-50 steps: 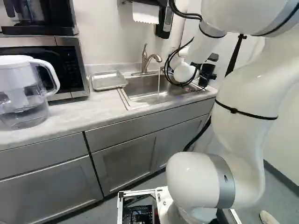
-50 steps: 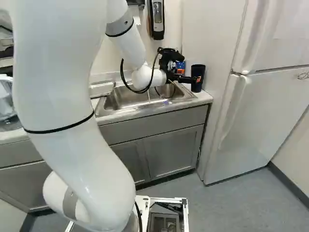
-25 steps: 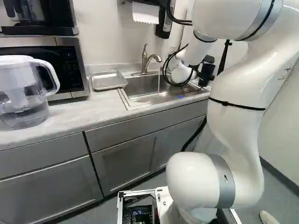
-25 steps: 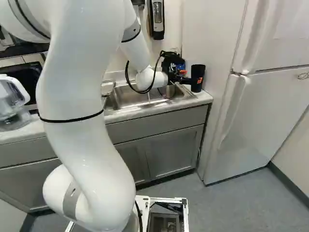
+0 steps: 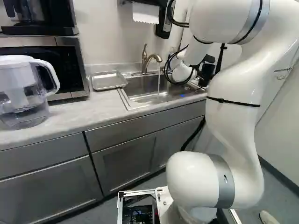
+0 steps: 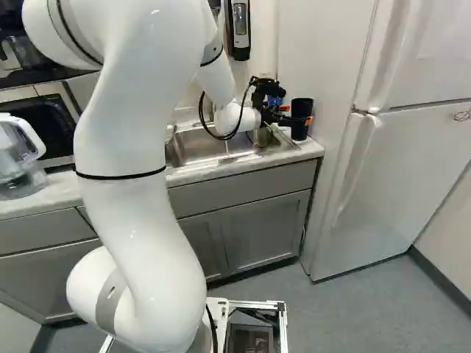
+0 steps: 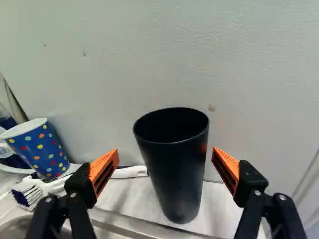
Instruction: Rinse the cup and place it in the tray
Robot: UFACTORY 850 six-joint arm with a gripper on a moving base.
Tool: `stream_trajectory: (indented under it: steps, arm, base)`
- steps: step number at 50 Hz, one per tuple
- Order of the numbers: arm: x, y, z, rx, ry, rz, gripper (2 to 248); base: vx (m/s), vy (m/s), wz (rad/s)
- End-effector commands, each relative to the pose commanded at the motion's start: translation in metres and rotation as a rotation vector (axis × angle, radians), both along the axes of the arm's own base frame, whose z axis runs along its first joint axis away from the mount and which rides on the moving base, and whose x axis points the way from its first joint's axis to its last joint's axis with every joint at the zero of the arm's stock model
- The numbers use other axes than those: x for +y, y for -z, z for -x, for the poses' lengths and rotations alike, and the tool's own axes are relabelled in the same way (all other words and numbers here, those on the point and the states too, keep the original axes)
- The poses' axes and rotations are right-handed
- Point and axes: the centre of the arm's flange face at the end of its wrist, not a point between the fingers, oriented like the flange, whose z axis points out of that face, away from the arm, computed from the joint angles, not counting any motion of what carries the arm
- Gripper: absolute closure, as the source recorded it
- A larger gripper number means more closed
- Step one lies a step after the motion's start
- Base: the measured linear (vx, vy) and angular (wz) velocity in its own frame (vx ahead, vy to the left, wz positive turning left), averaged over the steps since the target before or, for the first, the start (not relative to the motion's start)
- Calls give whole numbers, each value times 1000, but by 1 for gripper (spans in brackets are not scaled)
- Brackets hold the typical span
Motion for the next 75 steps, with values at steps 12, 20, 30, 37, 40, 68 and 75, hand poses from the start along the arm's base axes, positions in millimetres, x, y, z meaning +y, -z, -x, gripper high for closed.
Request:
stream_trajectory:
  steps: [12, 20, 30, 37, 40, 68, 75]
  arm:
    - [-1, 0, 0, 0, 1, 0, 3]
    - [-1, 0, 0, 0, 1, 0, 3]
    - [-2, 0, 0, 0, 2, 0, 3]
    - [-2, 0, 0, 0, 2, 0, 3]
    - [-2, 0, 0, 0, 2, 0, 19]
    - [-1, 0, 0, 0, 1, 0, 125]
    - [1, 0, 0, 0, -2, 0, 125]
  base:
    - [0, 0, 0]
    - [0, 0, 0]
    - [0, 0, 0]
    - [0, 0, 0]
    - [0, 0, 0]
    - [0, 0, 0]
    - [0, 0, 0]
